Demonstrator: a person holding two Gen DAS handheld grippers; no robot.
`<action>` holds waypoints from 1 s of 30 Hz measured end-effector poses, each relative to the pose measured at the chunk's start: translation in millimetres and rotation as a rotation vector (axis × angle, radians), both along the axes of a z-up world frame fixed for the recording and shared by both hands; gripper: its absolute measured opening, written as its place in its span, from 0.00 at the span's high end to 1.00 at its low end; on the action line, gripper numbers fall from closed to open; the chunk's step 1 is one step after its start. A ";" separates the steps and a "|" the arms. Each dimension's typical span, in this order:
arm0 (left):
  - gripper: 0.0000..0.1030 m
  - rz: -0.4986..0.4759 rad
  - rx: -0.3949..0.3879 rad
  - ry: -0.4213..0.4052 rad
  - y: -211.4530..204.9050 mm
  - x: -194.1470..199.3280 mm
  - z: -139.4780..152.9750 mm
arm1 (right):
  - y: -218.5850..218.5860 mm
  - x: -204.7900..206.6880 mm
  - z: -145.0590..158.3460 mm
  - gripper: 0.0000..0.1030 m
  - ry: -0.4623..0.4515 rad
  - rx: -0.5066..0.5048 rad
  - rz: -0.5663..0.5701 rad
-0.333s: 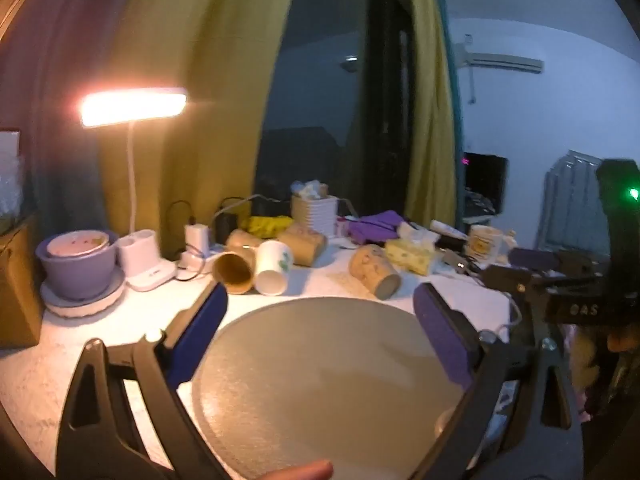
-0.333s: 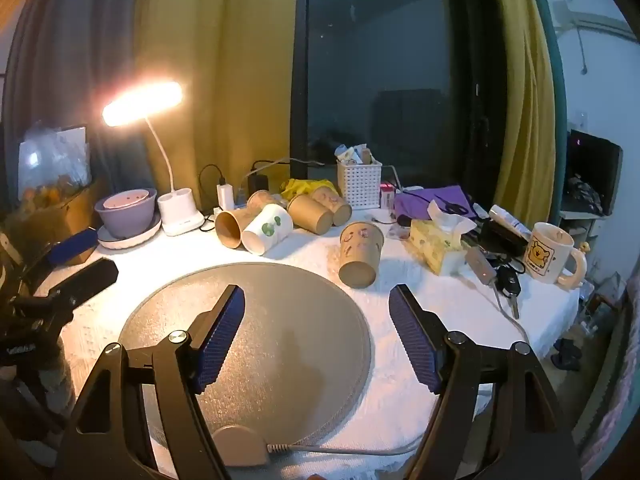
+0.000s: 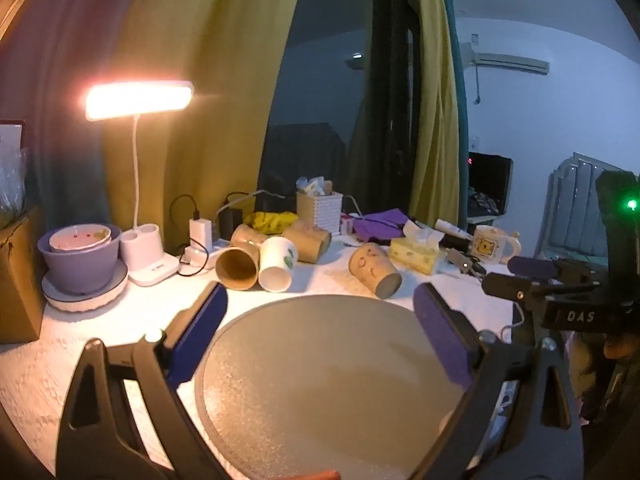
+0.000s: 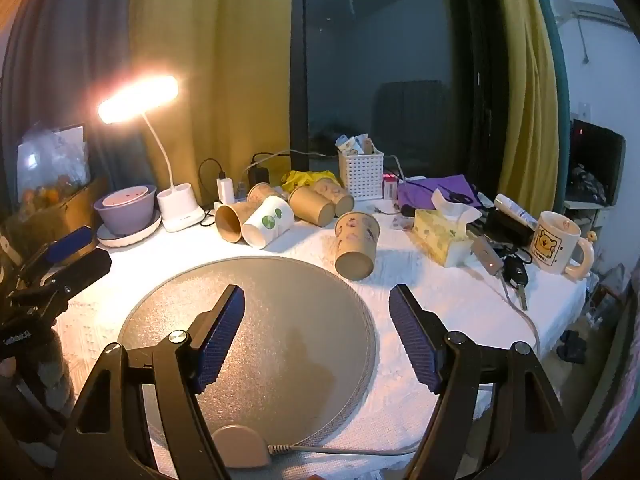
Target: Flip cup upright
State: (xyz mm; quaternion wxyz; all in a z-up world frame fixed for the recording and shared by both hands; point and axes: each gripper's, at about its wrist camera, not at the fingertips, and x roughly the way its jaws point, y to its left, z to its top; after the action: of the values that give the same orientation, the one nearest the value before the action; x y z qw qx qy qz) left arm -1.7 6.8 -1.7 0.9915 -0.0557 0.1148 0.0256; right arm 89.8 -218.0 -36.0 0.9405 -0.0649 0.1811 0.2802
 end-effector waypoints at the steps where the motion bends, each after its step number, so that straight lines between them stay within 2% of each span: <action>1: 0.08 -0.001 0.001 0.000 0.0 -0.2 0.1 | 0.2 1.9 -0.1 0.24 0.000 0.001 0.001; 30: 0.08 0.004 -0.002 -0.001 4.6 3.1 1.4 | 1.2 6.0 6.3 0.24 -0.005 0.000 -0.005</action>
State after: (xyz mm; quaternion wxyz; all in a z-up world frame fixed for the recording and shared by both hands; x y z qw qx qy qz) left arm 1.3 11.4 -0.2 0.9915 -0.0569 0.1140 0.0272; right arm 95.7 -216.7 -29.8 0.9416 -0.0654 0.1787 0.2777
